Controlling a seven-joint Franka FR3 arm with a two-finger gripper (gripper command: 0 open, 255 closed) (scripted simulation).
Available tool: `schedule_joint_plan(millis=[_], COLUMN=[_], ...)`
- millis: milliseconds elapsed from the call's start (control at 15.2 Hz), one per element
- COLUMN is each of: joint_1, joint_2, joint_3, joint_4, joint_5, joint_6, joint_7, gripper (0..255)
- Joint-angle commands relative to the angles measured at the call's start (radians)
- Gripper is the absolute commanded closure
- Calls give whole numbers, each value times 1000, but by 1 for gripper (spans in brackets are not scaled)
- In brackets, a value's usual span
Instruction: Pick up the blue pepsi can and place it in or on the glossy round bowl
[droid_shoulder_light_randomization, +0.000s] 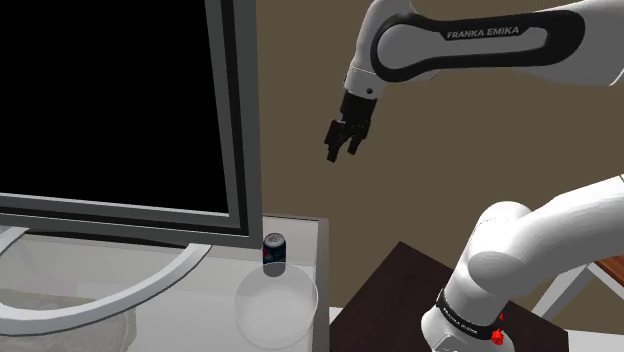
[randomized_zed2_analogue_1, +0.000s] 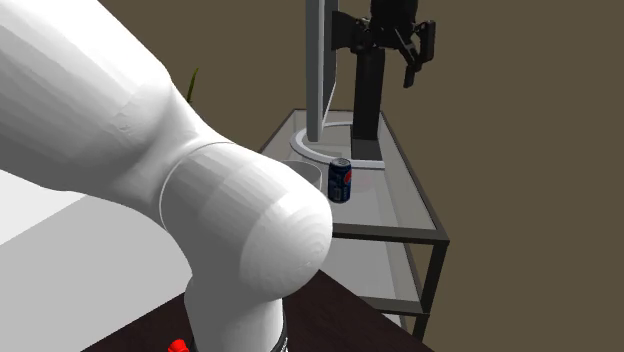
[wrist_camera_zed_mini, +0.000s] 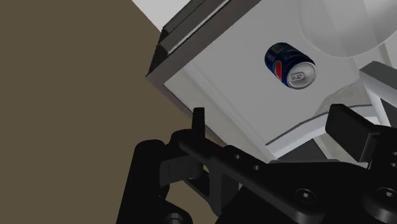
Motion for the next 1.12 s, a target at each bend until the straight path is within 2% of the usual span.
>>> schedule_joint_plan(millis=[0,594,1056], joint_1=[11,54,75], joint_2=[33,269,503], joint_3=[28,160,253], joint_4=[-23,-47,-7], joint_5=[5,7,-48], joint_6=[45,249,390], joint_7=[17,112,214], gripper=[0,0,0])
